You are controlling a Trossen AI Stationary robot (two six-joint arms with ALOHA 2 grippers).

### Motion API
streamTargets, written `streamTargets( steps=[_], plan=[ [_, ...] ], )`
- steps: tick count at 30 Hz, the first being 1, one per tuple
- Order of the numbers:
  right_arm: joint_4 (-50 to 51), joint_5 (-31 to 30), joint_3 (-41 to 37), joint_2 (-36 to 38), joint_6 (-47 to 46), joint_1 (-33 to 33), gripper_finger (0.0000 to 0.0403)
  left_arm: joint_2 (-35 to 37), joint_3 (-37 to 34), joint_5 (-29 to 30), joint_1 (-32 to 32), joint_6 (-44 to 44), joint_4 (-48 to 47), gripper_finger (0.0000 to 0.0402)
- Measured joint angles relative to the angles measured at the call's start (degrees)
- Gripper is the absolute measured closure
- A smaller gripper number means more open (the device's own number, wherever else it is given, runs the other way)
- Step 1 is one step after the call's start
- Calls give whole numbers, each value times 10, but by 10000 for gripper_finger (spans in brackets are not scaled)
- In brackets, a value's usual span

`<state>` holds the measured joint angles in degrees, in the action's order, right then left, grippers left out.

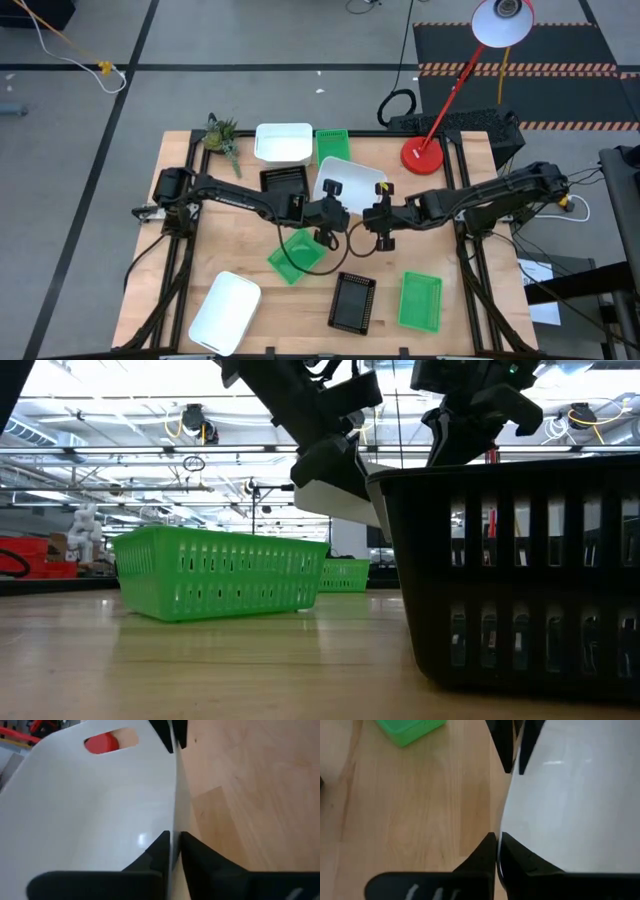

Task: Stack baskets by color
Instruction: Stack the top right white bin on top of the top left white bin

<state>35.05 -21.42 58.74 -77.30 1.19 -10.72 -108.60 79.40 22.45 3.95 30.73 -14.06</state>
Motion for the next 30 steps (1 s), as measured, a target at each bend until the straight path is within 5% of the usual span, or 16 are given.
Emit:
streamTargets(
  steps=[9, 21, 30],
  plan=[
    [-7, -4, -1, 0, 0, -5, 387, 0, 0, -4, 0, 2, -4, 389],
    [-73, -109, 0, 24, 31, -59, 236, 12, 0, -18, -2, -15, -19, 397],
    [-74, -175, 0, 117, 25, -119, 213, 80, 0, -20, -12, -69, -53, 396]
  ],
)
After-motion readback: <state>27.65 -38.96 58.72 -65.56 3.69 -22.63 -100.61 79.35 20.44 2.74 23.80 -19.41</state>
